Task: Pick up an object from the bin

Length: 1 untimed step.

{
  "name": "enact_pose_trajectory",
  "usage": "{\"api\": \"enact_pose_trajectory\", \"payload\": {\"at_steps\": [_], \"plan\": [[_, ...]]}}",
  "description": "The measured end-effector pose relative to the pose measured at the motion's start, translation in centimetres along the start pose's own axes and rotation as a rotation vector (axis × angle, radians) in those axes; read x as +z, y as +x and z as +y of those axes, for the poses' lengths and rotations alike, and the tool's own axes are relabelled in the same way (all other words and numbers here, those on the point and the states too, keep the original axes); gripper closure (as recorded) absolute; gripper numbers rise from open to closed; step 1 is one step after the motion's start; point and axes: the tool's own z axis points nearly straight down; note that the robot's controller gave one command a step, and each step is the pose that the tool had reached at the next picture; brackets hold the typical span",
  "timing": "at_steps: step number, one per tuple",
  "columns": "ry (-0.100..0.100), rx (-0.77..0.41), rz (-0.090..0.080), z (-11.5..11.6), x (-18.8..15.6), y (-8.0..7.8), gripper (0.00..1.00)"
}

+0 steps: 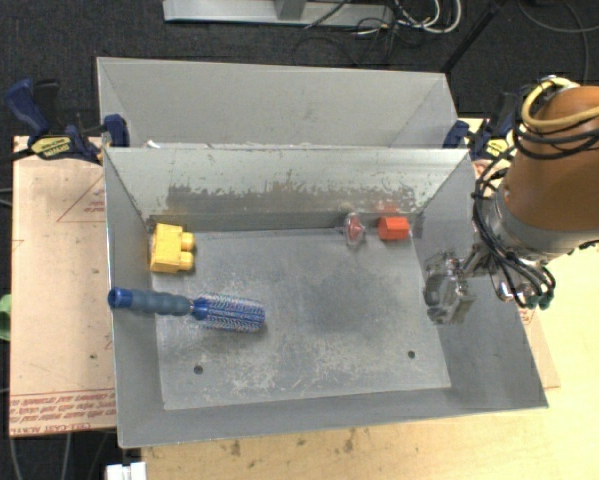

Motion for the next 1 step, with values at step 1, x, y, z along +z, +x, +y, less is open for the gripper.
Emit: {"api": "enact_pose_trajectory", "payload": {"at_steps": [1], "plan": [[-0.004,-0.07,0.017,-0.09,9.45,0.55,1.0]]}}
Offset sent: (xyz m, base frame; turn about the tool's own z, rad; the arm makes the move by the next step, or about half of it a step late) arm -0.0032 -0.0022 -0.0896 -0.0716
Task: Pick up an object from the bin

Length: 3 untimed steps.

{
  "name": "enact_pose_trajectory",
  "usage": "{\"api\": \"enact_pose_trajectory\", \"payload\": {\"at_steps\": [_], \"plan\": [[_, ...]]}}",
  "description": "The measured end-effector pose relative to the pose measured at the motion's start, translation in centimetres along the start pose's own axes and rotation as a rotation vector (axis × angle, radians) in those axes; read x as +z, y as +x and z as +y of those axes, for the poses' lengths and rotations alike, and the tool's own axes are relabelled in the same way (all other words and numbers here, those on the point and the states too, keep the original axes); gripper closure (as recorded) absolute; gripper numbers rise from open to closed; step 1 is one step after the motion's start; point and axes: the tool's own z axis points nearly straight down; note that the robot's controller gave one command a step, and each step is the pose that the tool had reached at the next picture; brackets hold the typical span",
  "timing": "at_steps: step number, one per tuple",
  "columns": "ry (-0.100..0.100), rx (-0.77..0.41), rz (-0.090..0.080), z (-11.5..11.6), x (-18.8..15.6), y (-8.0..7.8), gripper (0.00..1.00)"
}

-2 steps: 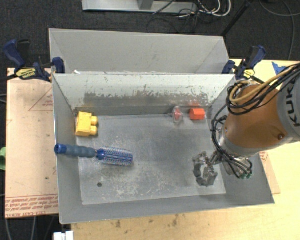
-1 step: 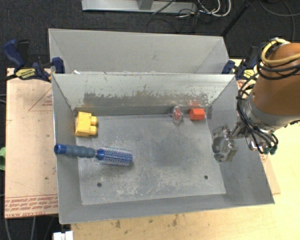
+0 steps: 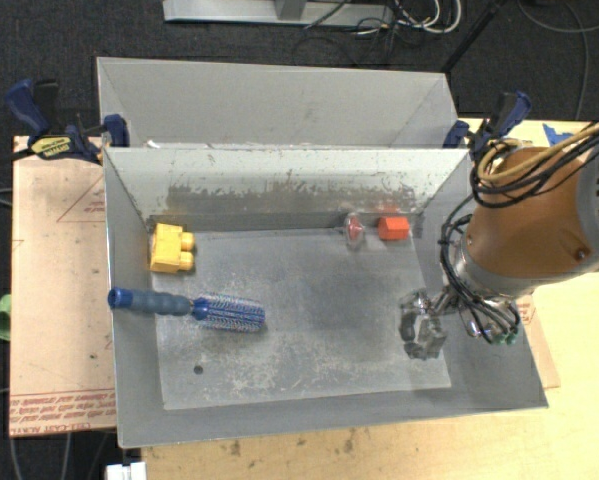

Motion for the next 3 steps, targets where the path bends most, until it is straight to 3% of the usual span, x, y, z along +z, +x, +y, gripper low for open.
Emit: {"api": "enact_pose_trajectory", "payload": {"at_steps": [1,2,3], "plan": [[0.003,-0.094,-0.006,-2.2,1.5,1.2,1.0],[0.009,-0.25,-0.017,-4.2,-13.6,1.3,1.0],[0.002,-0.415,-0.004,-5.5,-5.7,0.0,1.0]]}}
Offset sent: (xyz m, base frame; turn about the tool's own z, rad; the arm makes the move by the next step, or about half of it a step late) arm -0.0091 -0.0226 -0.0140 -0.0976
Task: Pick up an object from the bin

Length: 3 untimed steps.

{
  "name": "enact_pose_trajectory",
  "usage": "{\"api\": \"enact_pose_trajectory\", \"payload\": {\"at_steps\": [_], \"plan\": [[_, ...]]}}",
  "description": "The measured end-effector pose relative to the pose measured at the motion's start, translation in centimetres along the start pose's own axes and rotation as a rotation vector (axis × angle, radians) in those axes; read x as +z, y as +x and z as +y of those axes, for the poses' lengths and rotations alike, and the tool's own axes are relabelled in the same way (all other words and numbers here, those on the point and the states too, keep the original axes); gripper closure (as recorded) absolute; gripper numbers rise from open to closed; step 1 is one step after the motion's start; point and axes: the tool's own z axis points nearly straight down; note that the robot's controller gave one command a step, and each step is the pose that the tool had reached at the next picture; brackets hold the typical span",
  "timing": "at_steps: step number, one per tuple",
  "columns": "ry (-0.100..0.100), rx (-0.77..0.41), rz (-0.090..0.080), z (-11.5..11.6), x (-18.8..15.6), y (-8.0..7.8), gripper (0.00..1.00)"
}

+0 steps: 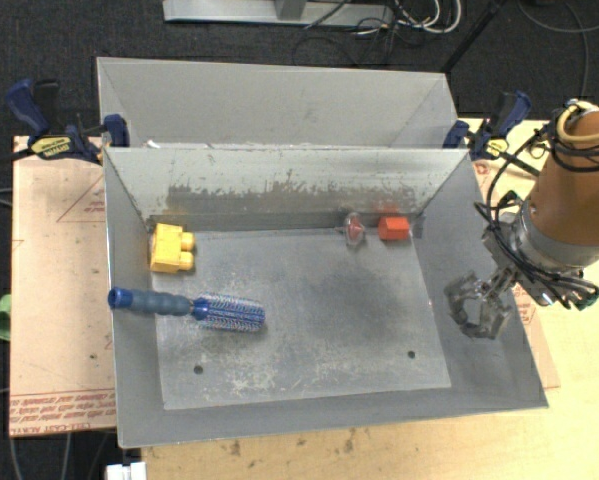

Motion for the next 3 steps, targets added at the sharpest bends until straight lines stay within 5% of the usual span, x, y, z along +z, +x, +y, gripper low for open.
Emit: {"api": "enact_pose_trajectory", "payload": {"at_steps": [1,2,3], "plan": [[-0.003,-0.124,0.001,0.2,7.3,1.1,1.0],[0.012,-0.197,-0.011,0.6,-15.2,-1.2,1.0],[0.002,-0.353,-0.002,1.6,-11.9,-0.5,1.0]]}}
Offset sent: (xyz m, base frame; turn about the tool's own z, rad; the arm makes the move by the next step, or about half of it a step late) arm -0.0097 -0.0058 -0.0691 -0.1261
